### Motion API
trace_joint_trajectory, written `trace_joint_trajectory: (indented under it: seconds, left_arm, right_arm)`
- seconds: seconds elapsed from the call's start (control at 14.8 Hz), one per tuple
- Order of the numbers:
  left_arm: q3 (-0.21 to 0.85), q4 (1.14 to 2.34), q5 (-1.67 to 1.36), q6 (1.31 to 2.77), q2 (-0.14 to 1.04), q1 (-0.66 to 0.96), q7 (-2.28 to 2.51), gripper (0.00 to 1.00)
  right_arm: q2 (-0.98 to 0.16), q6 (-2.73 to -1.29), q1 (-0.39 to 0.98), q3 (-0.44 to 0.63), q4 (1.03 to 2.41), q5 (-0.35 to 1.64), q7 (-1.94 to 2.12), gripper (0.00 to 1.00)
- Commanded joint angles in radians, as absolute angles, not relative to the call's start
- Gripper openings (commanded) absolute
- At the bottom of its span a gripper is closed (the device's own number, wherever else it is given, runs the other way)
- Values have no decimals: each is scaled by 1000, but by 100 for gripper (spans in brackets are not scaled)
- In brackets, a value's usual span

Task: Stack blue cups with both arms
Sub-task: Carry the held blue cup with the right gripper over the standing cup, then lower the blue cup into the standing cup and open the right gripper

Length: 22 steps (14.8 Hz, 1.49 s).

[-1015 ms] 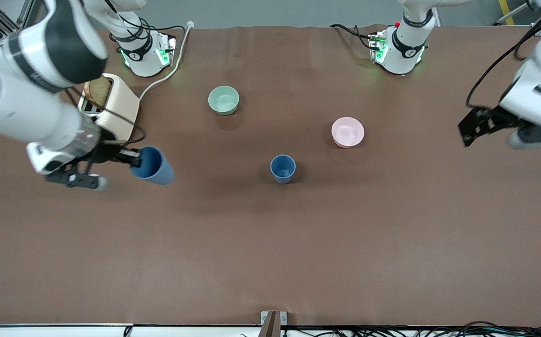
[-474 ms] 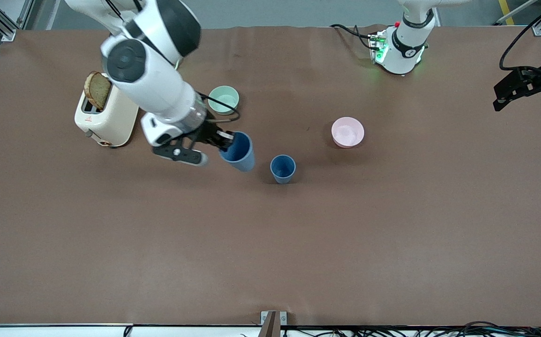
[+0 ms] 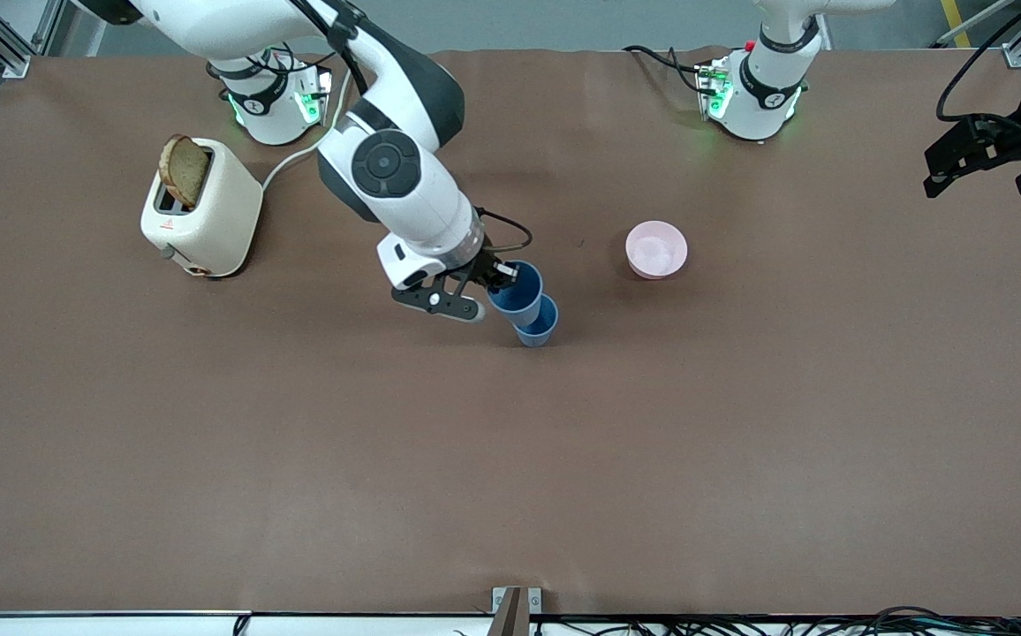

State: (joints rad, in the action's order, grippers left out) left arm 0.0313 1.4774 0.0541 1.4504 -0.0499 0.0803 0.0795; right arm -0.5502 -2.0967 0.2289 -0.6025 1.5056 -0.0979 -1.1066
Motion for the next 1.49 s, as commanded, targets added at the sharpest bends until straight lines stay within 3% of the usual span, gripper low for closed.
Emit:
trace_joint_trajectory:
  seconds: [0.0,0.81,0.95,1.02,1.08,1.29,1.42]
  left_arm:
    - [20,1491,46,1463,-58,89,68,100]
    - [20,1491,44,1460,-63,90,63,100]
    - [20,1491,44,1459,-63,91,63,100]
    - [21,1491,44,1457,-64,92,63,100]
    - [21,1491,44,1457,-64,92,61,100]
    - [23,1491,44,1454,-66,92,61,100]
    - [23,1491,44,1454,-66,91,61,100]
  right_arm:
    - [-574,-2109,239,-618,1497,-132,-1147,1]
    - [-632,-2194,261,-615,1554,-251,-1149,5]
    - [-637,-2192,262,-615,1554,-287,-1149,23]
    - [-637,-2192,262,-615,1554,-288,-1149,40]
    - [-635,-2192,262,-615,1552,-288,-1149,49]
    - [-620,-2181,247,-615,1542,-287,-1143,51]
    - [-551,-2177,223,-609,1542,-278,-1132,61]
